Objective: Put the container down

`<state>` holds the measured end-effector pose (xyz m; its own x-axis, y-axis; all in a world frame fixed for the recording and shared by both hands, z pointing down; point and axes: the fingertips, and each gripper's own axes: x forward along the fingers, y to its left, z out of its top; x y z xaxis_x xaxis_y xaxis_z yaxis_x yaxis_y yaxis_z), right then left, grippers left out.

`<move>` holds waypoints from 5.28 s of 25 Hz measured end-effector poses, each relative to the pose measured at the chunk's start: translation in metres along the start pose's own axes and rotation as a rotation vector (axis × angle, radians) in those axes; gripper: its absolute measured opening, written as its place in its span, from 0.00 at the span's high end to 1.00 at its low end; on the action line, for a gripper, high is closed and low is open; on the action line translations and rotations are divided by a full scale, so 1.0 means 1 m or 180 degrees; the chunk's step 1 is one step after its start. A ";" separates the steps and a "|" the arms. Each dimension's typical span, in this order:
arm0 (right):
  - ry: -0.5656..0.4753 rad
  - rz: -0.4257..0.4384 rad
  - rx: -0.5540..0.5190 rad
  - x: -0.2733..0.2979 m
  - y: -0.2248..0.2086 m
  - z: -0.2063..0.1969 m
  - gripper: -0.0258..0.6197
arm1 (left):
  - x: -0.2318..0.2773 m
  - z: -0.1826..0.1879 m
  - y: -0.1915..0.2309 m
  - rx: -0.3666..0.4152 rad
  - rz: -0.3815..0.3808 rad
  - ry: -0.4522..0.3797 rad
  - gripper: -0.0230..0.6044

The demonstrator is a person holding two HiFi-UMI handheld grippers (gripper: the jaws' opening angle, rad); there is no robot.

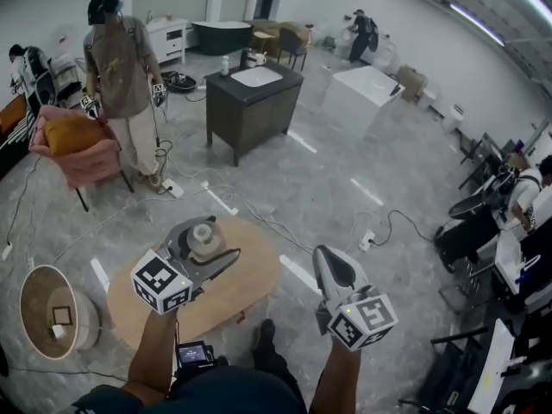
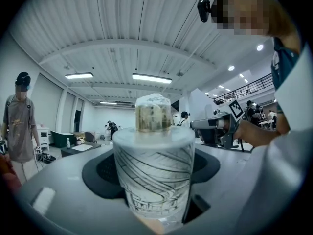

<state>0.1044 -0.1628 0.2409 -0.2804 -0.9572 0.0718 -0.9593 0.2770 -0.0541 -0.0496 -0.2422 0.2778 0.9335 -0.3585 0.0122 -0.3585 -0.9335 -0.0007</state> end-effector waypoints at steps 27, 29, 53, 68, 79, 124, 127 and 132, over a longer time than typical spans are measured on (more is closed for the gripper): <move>0.0856 0.0615 0.0579 0.155 -0.166 -0.132 0.94 | 0.153 -0.167 0.136 -0.0727 0.0731 0.0358 0.43; 0.0948 0.0604 0.0625 0.158 -0.174 -0.150 0.94 | 0.161 -0.186 0.142 -0.0765 0.0754 0.0381 0.43; 0.1636 0.0405 0.1018 0.153 -0.245 -0.307 0.94 | 0.255 -0.424 0.154 -0.0892 0.0678 0.0825 0.43; 0.1979 0.0355 0.1241 0.131 -0.254 -0.396 0.94 | 0.263 -0.585 0.150 -0.1100 0.0840 0.1326 0.43; 0.2201 0.0280 0.1376 0.119 -0.254 -0.451 0.94 | 0.255 -0.686 0.141 -0.1184 0.0941 0.1709 0.43; 0.1898 0.0366 0.1384 0.116 -0.196 -0.380 0.94 | 0.204 -0.596 0.134 -0.0703 0.0697 0.1831 0.38; 0.1788 0.0377 0.1294 0.116 -0.180 -0.349 0.94 | 0.187 -0.538 0.146 -0.0500 0.0714 0.1652 0.42; 0.1468 0.0414 0.1184 0.124 -0.153 -0.286 0.94 | 0.148 -0.423 0.163 -0.0179 0.0753 0.1329 0.53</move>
<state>0.2070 -0.2994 0.5427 -0.4595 -0.7592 0.4609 -0.8640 0.2618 -0.4301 0.0254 -0.4457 0.7027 0.7458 -0.5180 0.4188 -0.5712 -0.8208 0.0019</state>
